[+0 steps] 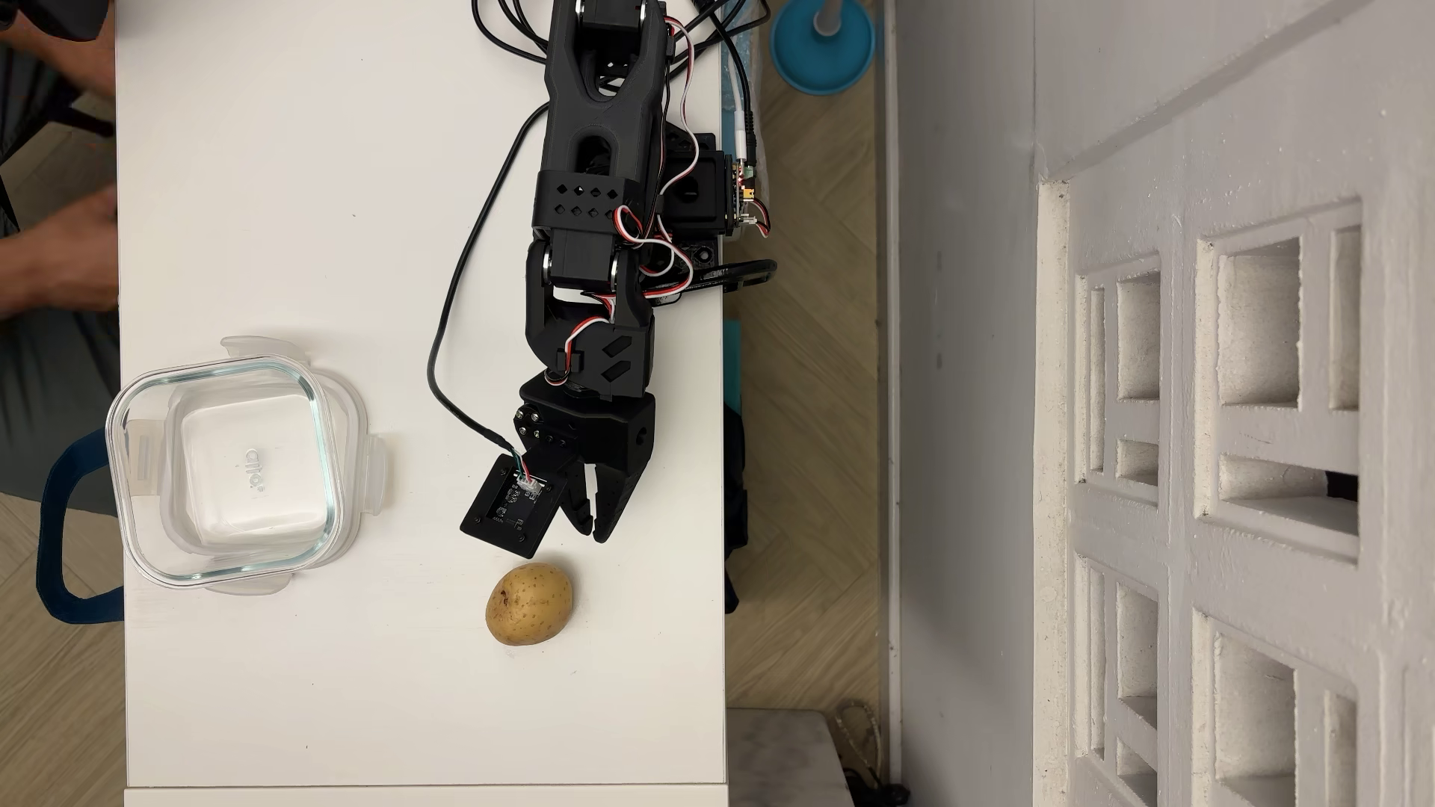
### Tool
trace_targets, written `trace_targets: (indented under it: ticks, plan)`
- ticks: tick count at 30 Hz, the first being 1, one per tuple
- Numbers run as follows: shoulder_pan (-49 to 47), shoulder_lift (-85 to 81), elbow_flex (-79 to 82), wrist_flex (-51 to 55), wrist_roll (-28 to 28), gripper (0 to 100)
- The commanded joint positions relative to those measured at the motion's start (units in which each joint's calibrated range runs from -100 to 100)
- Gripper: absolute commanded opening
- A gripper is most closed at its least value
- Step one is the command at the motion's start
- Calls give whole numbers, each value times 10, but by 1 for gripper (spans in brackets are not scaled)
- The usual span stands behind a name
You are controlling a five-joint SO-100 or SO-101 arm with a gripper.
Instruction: Grab the potato and put it in box
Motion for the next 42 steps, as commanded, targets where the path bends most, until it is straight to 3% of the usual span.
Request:
trace_targets:
  ticks: [1,27,42]
  plan:
    - [2,3,1,3,2,4]
    - [-10,-6,1,3,3,4]
    - [30,-5,1,-9,-3,4]
